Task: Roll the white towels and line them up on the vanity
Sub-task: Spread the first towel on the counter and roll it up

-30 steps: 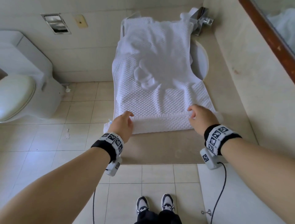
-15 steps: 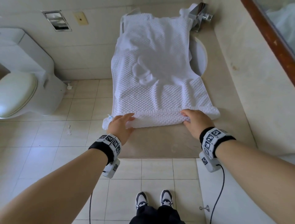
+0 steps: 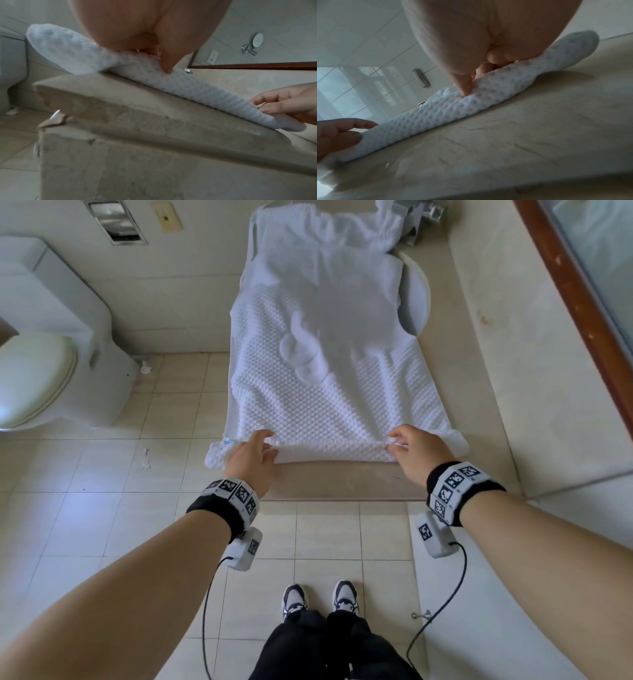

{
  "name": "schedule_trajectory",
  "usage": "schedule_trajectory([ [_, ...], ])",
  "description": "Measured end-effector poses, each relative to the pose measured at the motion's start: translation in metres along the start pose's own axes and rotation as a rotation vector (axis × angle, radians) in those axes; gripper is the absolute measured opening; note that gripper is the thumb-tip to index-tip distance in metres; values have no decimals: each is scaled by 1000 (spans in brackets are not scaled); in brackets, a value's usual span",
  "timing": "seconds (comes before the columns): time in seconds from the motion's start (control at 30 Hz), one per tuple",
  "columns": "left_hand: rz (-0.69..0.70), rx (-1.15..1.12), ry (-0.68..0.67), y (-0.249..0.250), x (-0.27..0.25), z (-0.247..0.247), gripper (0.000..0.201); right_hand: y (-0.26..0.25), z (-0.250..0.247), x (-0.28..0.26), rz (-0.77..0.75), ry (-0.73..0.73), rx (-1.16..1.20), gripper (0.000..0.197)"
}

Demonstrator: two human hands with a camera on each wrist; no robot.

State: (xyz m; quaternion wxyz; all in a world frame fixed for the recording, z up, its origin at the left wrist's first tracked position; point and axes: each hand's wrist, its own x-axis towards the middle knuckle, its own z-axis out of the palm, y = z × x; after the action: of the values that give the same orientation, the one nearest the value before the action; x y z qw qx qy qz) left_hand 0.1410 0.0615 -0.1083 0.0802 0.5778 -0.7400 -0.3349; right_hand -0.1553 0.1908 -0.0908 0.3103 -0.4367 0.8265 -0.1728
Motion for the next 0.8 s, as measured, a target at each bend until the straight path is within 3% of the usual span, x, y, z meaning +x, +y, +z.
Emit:
schedule_trajectory([
  [0.17, 27, 85, -73, -1, -16, -3, 33, 12, 0, -12, 35, -78, -46, 19],
  [0.37, 24, 43, -255, 1, -7, -19, 44, -4, -6, -4, 55, -134, -167, 27],
  [0.63, 33, 230, -289, 6, -1, -34, 65, -9, -1, 1, 75, -62, -256, 22],
  [0.8, 27, 257, -220, -12, -4, -34, 52, -16, -3, 2, 0, 118, -397, 34],
])
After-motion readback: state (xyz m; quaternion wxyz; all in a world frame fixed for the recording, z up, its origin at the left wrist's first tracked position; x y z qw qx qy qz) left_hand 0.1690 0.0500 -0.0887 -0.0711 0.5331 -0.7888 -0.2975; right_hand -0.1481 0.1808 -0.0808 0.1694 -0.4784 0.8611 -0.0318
